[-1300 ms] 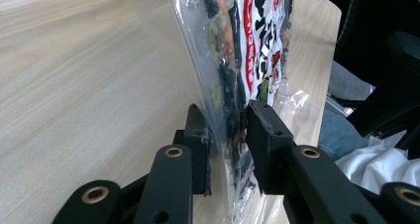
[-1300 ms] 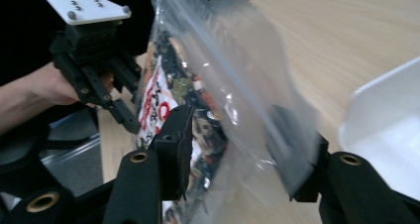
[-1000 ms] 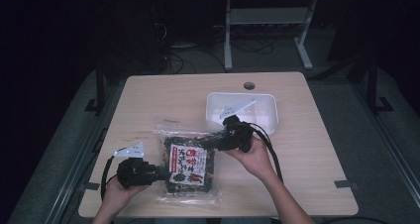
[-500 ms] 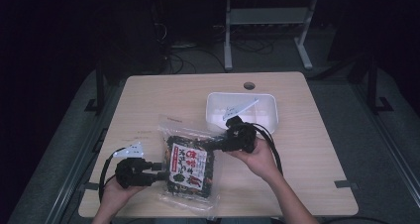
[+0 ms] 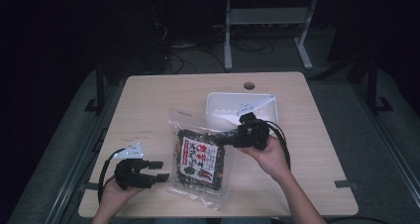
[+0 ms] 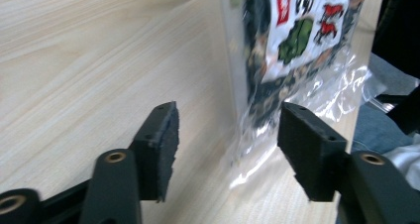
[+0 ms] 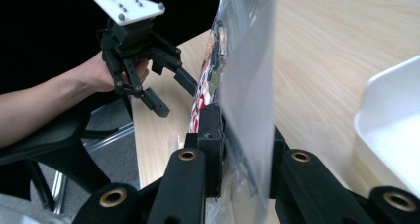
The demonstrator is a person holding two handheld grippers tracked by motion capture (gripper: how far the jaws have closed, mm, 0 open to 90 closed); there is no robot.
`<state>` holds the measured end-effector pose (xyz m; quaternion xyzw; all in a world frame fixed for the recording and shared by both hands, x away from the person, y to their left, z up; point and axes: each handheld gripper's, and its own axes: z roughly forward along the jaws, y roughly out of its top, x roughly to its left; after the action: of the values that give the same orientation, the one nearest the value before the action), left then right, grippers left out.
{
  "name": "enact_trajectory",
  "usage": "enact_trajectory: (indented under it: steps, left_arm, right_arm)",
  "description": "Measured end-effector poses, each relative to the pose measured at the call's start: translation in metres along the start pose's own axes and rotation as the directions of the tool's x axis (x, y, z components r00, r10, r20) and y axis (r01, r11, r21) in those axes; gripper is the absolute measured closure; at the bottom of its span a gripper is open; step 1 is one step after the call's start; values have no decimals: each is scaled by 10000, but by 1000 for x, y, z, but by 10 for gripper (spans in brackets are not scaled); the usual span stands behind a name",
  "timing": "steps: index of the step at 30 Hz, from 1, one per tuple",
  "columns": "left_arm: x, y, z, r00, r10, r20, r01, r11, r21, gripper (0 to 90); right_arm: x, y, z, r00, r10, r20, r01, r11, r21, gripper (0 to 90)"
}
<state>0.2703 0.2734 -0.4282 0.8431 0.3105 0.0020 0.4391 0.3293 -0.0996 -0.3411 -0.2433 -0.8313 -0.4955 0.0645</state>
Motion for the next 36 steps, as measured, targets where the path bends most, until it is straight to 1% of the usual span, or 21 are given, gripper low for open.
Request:
enact_trajectory:
  steps: [1,3,4,5,7,9,11,12,13,14,16,17,19,21,22,23,26,27,32,33,36]
  left_arm:
    - [0,0,0,10000,-8,-42,8,10000,21,391]
    - [1,-1,-1,9999,-86,-96,86,10000,9,370]
    - [1,-1,-1,9999,-86,-96,86,10000,9,365]
    - [1,-1,-1,9999,-93,-119,93,10000,17,361]
    - [1,-2,0,9998,-114,-189,115,9999,52,356]
    - [2,-2,0,9996,-105,-272,108,9999,115,339]
    - [2,-3,0,9995,-134,-287,138,9998,160,330]
    - [3,-3,0,9993,-117,-363,124,9997,194,325]
    - [3,-3,0,9993,-117,-363,124,9997,194,322]
    - [3,-4,0,9991,-162,-392,170,9997,194,319]
    - [4,-4,0,9990,-189,-414,198,9996,221,317]
    - [4,-5,0,9985,-222,-495,235,9994,243,312]
    - [5,-5,0,9984,-219,-512,233,9993,276,311]
    - [5,-5,0,9982,-204,-570,222,9992,321,310]
    - [6,-5,0,9981,-208,-587,229,9991,349,310]
    - [6,-6,0,9980,-198,-594,221,9990,379,310]
    - [6,-5,0,9981,-191,-594,216,9989,420,310]
    - [5,-5,1,9979,-136,-634,167,9987,482,310]
    - [4,-5,2,9973,-79,-729,121,9982,580,305]
    - [4,-5,2,9972,-52,-750,98,9981,615,304]
    - [4,-5,3,9968,-41,-800,94,9978,656,303]
  right_arm:
    - [0,0,0,10000,0,0,0,10000,0,782]
    - [0,0,-8,9999,-14,166,18,9998,-181,785]
    - [0,0,-8,9999,-14,166,18,9998,-181,785]
    - [2,1,-14,9995,-73,316,82,9996,-265,785]
    - [3,2,-17,9993,-94,366,105,9995,-313,786]
    - [6,4,-25,9980,-192,604,217,9989,-408,786]
    - [7,5,-28,9975,-217,667,246,9987,-440,786]
    - [8,6,-32,9965,-281,787,317,9984,-459,787]
    - [8,6,-32,9965,-281,787,317,9984,-459,787]
    - [10,8,-38,9953,-318,914,370,9977,-559,786]
    - [11,8,-41,9948,-329,964,389,9974,-615,786]
    - [13,10,-47,9936,-392,1062,477,9958,-780,786]
    - [13,11,-50,9931,-398,1100,495,9950,-870,787]
    - [15,13,-59,9911,-456,1254,584,9932,-1006,786]
    - [15,13,-59,9911,-456,1254,584,9932,-1006,786]
    - [16,15,-64,9892,-508,1372,654,9924,-1044,787]
    - [16,17,-68,9874,-516,1495,681,9919,-1077,786]
    - [17,19,-72,9847,-609,1631,792,9910,-1082,786]
    - [17,24,-80,9804,-644,1863,856,9905,-1080,786]
    - [17,26,-84,9773,-681,2006,916,9897,-1099,787]
    - [16,28,-87,9755,-675,2092,921,9896,-1102,786]
